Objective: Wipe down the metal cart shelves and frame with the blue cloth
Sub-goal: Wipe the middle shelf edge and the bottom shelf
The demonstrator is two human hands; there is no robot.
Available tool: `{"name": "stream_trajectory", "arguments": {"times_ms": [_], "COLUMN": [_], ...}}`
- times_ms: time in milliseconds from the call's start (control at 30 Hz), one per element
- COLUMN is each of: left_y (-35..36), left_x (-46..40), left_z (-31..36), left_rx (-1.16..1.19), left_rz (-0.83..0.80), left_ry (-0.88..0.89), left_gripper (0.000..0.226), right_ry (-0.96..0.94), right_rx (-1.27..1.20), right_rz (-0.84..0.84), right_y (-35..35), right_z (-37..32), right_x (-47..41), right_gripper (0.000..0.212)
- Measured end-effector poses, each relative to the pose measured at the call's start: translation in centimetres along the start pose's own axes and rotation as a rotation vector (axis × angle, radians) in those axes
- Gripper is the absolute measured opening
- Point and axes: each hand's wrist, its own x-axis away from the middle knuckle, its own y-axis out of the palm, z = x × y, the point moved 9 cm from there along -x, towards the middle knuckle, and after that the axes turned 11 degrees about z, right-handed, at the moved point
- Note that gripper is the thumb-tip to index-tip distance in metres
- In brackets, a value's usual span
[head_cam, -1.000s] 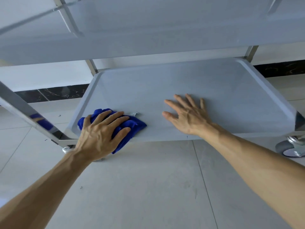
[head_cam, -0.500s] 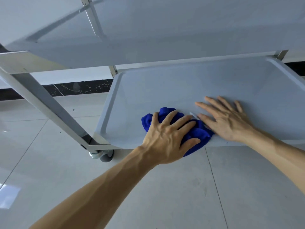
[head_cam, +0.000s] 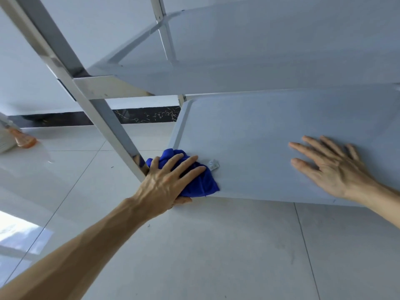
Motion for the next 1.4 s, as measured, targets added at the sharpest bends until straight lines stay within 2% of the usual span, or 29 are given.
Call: {"name": "stream_trajectory", "arguments": {"times_ms": [67, 133, 233, 400, 500, 567, 667, 800, 867, 933, 1067, 1133, 1267, 1400], "left_y": [-0.6, -1.5, -3.3, -6.0, -7.0, -7.6, -9.2, -13.1, -15.3, -16.7, -16.4, -15.5, -13.7, -10.1], "left_x": [-0.2, -0.1, 0.0, 0.6, 2.5, 4.2, 6.6, 10.7, 12.0, 11.5, 6.1, 4.1, 4.1, 4.7], "left_z": [0.5, 1.7, 3.1, 1.4, 0.1, -1.3, -3.7, -6.9, -8.4, -9.9, -11.3, -10.7, -10.3, -9.9], "left_rx": [0.007, 0.037, 0.253, 0.728, 0.972, 1.066, 1.122, 1.07, 0.994, 0.972, 0.943, 0.78, 0.526, 0.431], "left_rz": [0.028, 0.102, 0.223, 0.328, 0.352, 0.415, 0.562, 0.95, 1.145, 1.25, 1.209, 1.172, 1.225, 1.117], "left_ry": [-0.012, 0.003, -0.026, -0.304, -0.513, -0.662, -0.831, -0.978, -0.992, -0.956, -0.935, -0.963, -1.063, -1.101], "left_gripper": [0.08, 0.068, 0.047, 0.029, 0.021, 0.017, 0.011, 0.002, 0.006, 0.007, 0.046, 0.061, 0.067, 0.068], "right_ry": [0.008, 0.01, 0.022, 0.037, 0.039, -0.064, -0.232, -0.369, -0.365, -0.364, -0.357, -0.357, -0.361, -0.356], "right_rx": [0.014, 0.027, 0.039, 0.027, 0.021, 0.031, -0.037, -0.007, -0.007, -0.006, 0.0, 0.01, 0.009, -0.026], "right_rz": [0.005, 0.01, 0.002, -0.04, -0.031, 0.001, -0.038, -0.025, -0.008, 0.007, 0.015, 0.029, 0.055, 0.061], "right_y": [-0.1, -0.1, -0.1, -0.8, -1.6, -1.8, -0.6, 1.5, 1.8, 1.8, 1.7, 1.8, 1.8, 1.6], "right_z": [0.0, 0.0, 0.0, -0.8, -3.4, -7.7, -14.9, -19.0, -18.8, -18.5, -18.3, -18.2, -18.2, -18.4], "right_x": [0.0, 0.0, 0.1, 0.2, -0.3, -0.6, -0.4, 0.3, 0.5, 0.5, 0.6, 0.5, 0.6, 0.7], "right_gripper": [0.073, 0.071, 0.067, 0.08, 0.088, 0.087, 0.088, 0.091, 0.093, 0.093, 0.103, 0.106, 0.101, 0.092]}}
